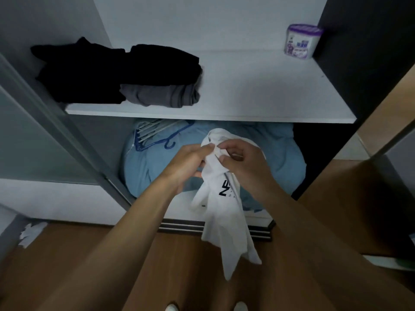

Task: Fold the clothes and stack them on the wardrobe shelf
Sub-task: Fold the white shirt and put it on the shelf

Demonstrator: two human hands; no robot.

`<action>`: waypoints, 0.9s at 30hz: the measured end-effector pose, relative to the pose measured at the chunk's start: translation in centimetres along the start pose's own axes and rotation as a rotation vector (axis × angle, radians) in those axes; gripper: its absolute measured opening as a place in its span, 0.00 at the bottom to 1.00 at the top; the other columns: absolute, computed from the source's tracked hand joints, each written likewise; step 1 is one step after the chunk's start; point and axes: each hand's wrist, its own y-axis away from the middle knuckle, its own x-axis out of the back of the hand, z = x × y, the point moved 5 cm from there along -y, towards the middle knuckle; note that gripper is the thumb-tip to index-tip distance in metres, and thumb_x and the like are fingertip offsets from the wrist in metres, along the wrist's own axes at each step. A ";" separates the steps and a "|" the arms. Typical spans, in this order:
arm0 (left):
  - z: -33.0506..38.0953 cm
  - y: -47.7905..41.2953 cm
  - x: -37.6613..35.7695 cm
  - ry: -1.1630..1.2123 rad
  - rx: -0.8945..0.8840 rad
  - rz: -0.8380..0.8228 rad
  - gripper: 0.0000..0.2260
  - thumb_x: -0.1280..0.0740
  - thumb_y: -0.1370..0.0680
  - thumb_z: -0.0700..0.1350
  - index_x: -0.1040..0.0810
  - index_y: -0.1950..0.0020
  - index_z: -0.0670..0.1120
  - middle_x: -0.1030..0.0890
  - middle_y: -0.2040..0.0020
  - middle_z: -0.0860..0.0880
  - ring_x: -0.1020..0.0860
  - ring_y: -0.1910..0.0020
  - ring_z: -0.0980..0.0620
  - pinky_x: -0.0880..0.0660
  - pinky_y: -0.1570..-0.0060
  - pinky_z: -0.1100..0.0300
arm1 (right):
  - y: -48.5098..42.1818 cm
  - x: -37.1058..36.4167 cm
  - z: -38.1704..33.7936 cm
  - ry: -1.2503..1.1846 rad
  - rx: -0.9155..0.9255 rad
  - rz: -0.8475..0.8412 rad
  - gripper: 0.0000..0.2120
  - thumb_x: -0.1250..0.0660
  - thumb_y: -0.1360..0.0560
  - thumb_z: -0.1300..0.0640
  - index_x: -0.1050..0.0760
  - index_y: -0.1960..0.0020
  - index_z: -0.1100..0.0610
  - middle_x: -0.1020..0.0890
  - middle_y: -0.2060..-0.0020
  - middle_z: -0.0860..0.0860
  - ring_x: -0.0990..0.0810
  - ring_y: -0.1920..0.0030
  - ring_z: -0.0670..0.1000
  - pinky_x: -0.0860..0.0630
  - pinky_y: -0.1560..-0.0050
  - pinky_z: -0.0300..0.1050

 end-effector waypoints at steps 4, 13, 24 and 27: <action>-0.9 -0.1 2.6 0.093 -0.059 0.117 0.20 0.38 0.23 0.37 0.20 0.72 0.51 0.21 0.71 0.53 0.23 0.73 0.57 0.29 0.73 0.67 | 0.9 -2.3 0.2 -0.022 -0.043 -0.096 0.10 0.29 0.25 0.63 0.17 0.50 0.48 0.15 0.56 0.40 0.16 0.51 0.42 0.20 0.51 0.37; 3.6 0.7 5.5 0.092 -0.358 0.052 0.18 0.41 0.22 0.34 0.17 0.62 0.52 0.19 0.66 0.54 0.23 0.67 0.58 0.29 0.68 0.68 | 0.3 -2.1 -2.1 0.313 0.039 0.047 0.13 0.25 0.30 0.46 0.21 0.48 0.47 0.19 0.56 0.43 0.22 0.58 0.42 0.26 0.59 0.35; 3.1 0.9 11.8 -0.341 -0.430 0.429 0.11 0.39 0.23 0.35 0.22 0.57 0.50 0.22 0.60 0.55 0.25 0.60 0.56 0.31 0.63 0.67 | -0.4 -1.8 -2.2 0.246 -0.142 0.152 0.10 0.27 0.25 0.56 0.18 0.64 0.58 0.21 0.70 0.48 0.25 0.67 0.45 0.31 0.66 0.38; 0.6 0.2 10.5 -0.531 -0.342 0.091 0.11 0.34 0.25 0.40 0.24 0.45 0.50 0.20 0.51 0.52 0.22 0.53 0.51 0.24 0.53 0.59 | -0.7 -4.0 -3.5 0.324 -0.068 0.069 0.13 0.26 0.27 0.59 0.20 0.70 0.55 0.24 0.75 0.47 0.29 0.71 0.42 0.36 0.69 0.38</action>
